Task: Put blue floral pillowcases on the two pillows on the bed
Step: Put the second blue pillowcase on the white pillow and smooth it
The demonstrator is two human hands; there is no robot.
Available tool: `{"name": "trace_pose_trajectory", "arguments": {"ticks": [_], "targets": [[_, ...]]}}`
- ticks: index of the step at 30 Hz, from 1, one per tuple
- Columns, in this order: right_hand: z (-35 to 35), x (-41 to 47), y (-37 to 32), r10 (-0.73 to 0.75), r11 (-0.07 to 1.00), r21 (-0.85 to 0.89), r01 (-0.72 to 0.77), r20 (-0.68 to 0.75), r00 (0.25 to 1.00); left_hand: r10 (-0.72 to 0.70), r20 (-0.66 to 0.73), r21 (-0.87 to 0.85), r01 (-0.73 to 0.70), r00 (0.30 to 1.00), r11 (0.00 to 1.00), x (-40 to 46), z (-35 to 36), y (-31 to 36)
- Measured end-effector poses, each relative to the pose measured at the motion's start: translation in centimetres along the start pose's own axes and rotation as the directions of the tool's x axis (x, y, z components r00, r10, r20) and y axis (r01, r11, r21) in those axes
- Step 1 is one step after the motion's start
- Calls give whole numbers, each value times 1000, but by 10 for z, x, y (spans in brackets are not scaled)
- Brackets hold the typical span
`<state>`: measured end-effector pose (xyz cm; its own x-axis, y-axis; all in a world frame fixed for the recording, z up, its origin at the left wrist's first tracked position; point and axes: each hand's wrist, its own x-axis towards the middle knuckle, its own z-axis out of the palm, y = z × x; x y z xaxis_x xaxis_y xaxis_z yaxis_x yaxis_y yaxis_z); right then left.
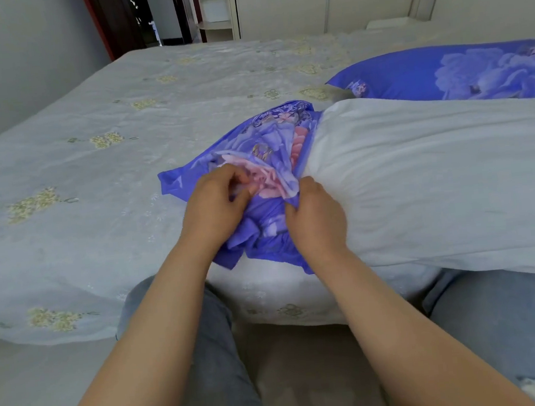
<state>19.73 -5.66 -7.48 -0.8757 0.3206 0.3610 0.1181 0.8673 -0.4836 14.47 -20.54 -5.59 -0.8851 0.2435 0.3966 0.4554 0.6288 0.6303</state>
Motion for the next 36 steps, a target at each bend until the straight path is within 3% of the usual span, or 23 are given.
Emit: {"name": "trace_pose_trajectory", "arguments": {"ticks": [1,3,6,8,10,11,13,14,17,20,27,30,33,36], "targets": [[-5,1,4,27,999,33,-27,-7,1000,-14,-80,94,22,997,995,-5,0,-5],[-11,0,7,88,988,132,-86,-16,996,-164,-185,196,199,969,960,-14,-6,-13],[-7,-1,1,110,974,203,-102,-29,994,-436,-117,247,451,893,858,-19,-16,-23],[0,-5,-4,-61,998,13,65,-210,976,-427,-37,74,429,903,900,-21,-18,-27],[6,-3,-11,-268,962,-150,229,-339,902,-346,-85,-164,330,934,930,-25,-21,-31],[10,1,-14,-369,929,-161,334,-331,868,-316,-131,-260,275,940,926,-25,-22,-32],[10,7,-21,-521,853,-121,507,-219,825,-303,-160,-404,218,939,888,-24,-25,-33],[7,9,-26,-532,847,-110,521,-137,836,-321,-141,-457,226,937,860,-24,-26,-31],[-3,17,-38,-360,919,-112,378,151,920,-385,-18,-646,283,923,708,-22,-32,-20],[-2,25,-44,-345,907,-198,372,160,925,-406,80,-758,320,910,568,-21,-33,-22],[-2,42,-55,-136,991,3,136,64,989,-503,181,-644,489,845,589,-20,-24,-39],[1,44,-57,-118,993,23,117,43,992,-500,122,-495,490,857,718,-8,-19,-38],[9,42,-51,-213,977,-29,213,13,977,-411,58,-261,412,910,873,9,-19,-39],[14,40,-41,-262,964,-39,263,19,965,-358,-9,-101,355,934,929,35,-29,-46]]}}
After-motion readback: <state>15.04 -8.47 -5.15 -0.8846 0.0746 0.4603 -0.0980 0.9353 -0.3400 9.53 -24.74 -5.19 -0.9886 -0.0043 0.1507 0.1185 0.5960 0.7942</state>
